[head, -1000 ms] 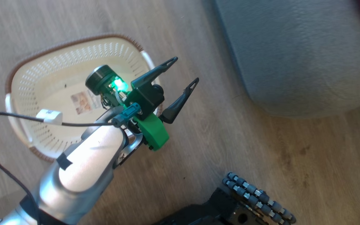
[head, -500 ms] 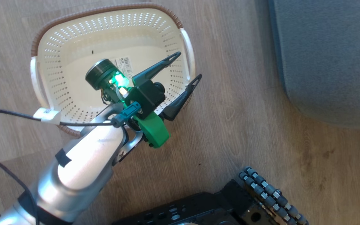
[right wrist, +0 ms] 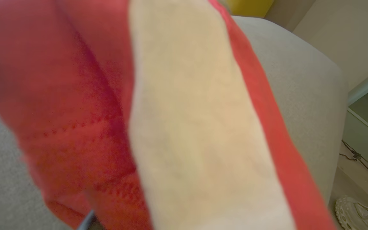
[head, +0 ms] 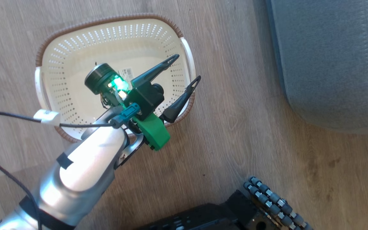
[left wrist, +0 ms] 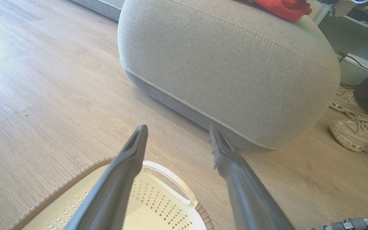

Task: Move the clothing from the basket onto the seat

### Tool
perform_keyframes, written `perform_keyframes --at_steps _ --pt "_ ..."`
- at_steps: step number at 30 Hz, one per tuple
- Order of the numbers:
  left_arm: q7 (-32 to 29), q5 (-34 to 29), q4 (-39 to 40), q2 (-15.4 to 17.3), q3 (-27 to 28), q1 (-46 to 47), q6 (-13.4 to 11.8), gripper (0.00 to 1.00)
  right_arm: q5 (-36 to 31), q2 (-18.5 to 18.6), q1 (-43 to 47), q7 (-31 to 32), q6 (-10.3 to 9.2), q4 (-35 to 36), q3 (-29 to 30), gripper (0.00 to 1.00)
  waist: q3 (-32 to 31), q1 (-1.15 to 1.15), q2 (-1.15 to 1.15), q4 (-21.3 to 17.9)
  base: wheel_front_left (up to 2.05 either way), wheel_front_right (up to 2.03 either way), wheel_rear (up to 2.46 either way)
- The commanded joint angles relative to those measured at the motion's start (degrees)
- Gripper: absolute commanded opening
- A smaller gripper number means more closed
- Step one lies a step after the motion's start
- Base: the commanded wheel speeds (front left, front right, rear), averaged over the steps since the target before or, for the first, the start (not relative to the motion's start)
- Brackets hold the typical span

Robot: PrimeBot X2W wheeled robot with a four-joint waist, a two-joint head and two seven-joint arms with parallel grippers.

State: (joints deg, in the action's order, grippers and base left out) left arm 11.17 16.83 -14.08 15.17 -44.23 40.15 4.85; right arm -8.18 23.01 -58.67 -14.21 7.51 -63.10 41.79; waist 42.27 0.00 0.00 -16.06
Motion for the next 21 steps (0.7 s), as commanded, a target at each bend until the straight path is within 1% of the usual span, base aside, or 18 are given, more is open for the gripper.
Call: perform_keyframes --at_steps 1,2,3,7,11,14,18,21 --pt "0.9 0.5 1.2 -0.2 1.3 0.1 -0.3 1.00 2.0 2.5 3.5 -0.6 -0.02 0.7 -2.5 1.00 -1.4 0.00 0.00 0.1 0.00 0.00 0.00" --pt "0.9 0.5 1.2 -0.2 1.3 0.1 -0.3 1.00 2.0 2.5 3.5 -0.6 -0.02 0.7 -2.5 1.00 -1.4 0.00 0.00 0.1 0.00 0.00 0.00" --pt "1.2 0.7 0.8 -0.4 1.3 -0.1 -0.4 1.00 3.4 2.3 4.7 -0.7 -0.02 1.1 -3.8 1.00 -2.0 0.00 0.00 0.3 0.00 0.00 0.00" --pt "2.3 1.4 -0.8 -1.3 1.5 -1.1 -0.8 1.00 8.7 0.9 12.0 -0.8 -0.02 6.7 -11.2 1.00 -4.7 0.00 0.00 0.9 0.00 0.00 0.00" --pt "3.2 2.3 -2.7 -2.2 2.4 -2.2 -1.4 1.00 13.0 0.0 20.9 -0.8 -0.02 14.9 -18.4 1.00 -8.0 0.00 0.00 1.8 0.00 0.00 0.00" --pt "3.6 3.1 -3.9 -2.7 3.8 -3.5 -1.9 1.00 16.3 -2.0 26.6 -0.8 -0.02 21.5 -21.9 1.00 -10.9 0.00 0.00 2.4 0.00 0.00 0.00" --pt "3.8 3.8 -4.7 -3.4 6.0 -5.4 -2.6 1.00 19.2 -4.3 31.8 -0.8 -0.02 30.0 -25.2 1.00 -14.8 0.00 0.00 3.8 0.00 0.00 0.00" --pt "3.8 4.0 -4.2 -4.1 8.4 -7.5 -3.1 1.00 20.3 -5.0 34.8 -0.8 -0.02 35.5 -27.1 1.00 -17.9 0.00 0.00 5.8 0.00 0.00 0.00"
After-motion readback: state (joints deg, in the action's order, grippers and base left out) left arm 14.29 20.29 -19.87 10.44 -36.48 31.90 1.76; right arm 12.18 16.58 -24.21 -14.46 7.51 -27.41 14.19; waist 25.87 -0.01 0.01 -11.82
